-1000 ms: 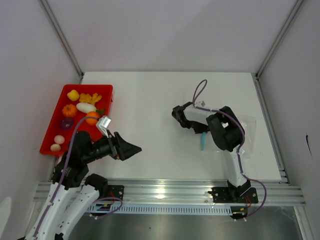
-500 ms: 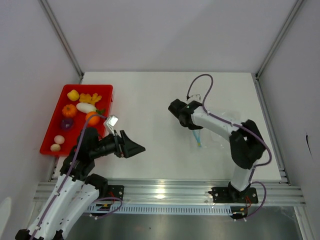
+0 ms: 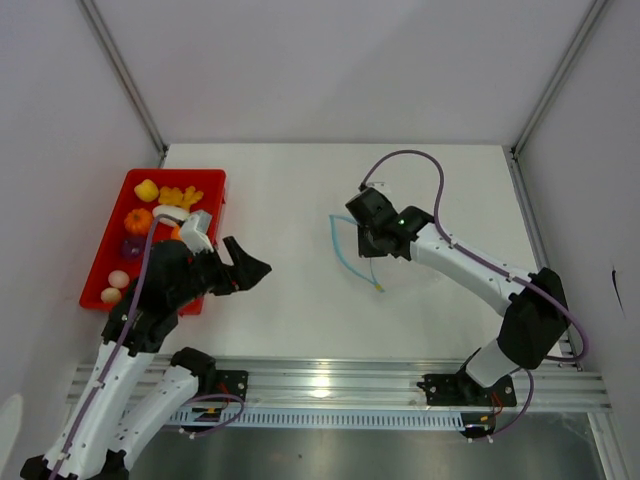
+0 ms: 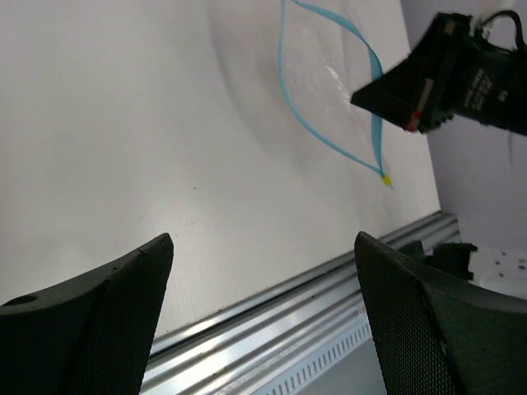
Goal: Place the food in the zip-top bag and seal the zipper
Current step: Pick up the fake fruit from the bin, then place the fake fruit in the zipper food storage bag.
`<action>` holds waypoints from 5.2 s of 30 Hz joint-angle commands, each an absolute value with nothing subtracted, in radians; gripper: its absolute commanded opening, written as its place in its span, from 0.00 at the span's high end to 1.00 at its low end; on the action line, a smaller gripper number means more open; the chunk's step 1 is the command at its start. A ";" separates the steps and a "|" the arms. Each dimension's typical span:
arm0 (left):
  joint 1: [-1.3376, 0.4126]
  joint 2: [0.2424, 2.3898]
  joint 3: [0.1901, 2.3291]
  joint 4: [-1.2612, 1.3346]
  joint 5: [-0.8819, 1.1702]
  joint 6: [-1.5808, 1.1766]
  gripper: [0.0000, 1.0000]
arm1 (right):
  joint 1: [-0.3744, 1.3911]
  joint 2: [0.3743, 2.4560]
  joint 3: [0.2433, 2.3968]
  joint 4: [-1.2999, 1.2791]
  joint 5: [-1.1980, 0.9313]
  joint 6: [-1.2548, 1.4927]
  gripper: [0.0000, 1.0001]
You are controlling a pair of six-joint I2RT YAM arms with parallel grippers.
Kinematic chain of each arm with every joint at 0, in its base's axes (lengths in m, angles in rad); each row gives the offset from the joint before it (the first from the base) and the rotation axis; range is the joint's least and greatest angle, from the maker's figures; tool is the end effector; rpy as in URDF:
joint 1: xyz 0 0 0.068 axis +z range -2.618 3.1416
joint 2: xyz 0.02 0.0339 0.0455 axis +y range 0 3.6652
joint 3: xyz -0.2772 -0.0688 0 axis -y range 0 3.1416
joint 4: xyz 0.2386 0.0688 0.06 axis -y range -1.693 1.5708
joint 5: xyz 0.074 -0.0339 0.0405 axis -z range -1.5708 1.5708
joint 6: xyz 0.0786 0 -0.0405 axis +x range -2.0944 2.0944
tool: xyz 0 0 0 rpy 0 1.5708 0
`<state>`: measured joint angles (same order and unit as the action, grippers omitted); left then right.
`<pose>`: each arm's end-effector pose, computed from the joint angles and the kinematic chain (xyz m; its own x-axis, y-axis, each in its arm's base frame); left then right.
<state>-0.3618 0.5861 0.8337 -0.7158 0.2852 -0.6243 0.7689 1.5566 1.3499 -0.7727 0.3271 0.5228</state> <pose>0.1222 -0.0699 0.3160 -0.6783 -0.3431 -0.6498 0.2194 0.7495 -0.6246 0.2653 0.2215 0.2772 -0.7814 -0.0981 -0.6162 -0.1611 0.9858 0.0473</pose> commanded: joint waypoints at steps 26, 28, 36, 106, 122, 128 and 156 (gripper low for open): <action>0.152 1.210 1.051 -0.663 -0.371 -0.675 0.00 | 0.770 1.460 1.304 -0.658 0.140 0.408 1.00; 0.199 1.256 1.046 -0.629 -0.364 -0.687 0.01 | 0.769 1.463 1.298 -0.652 0.129 0.408 1.00; 0.290 1.465 1.126 -0.607 -0.232 -0.696 0.00 | 0.762 1.482 1.295 -0.634 0.115 0.400 1.00; -0.274 0.825 0.784 -0.170 0.511 -0.692 0.82 | 0.747 1.445 1.408 -0.661 -0.075 0.485 1.00; -0.580 0.966 0.857 -0.158 0.361 -0.739 0.83 | 0.790 1.382 1.436 -0.635 -0.138 0.545 1.00; -0.597 0.999 0.914 -0.175 0.308 -0.749 0.83 | 0.801 1.347 1.430 -0.629 -0.170 0.554 1.00; -0.680 1.025 1.005 -0.374 0.092 -0.700 0.12 | 0.830 1.296 1.416 -0.597 -0.083 0.584 1.00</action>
<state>-0.6704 1.0763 1.0088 -0.3759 0.1425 -0.7361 0.8291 1.3174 1.3880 -0.6365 -0.0933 0.5743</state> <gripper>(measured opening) 0.850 0.003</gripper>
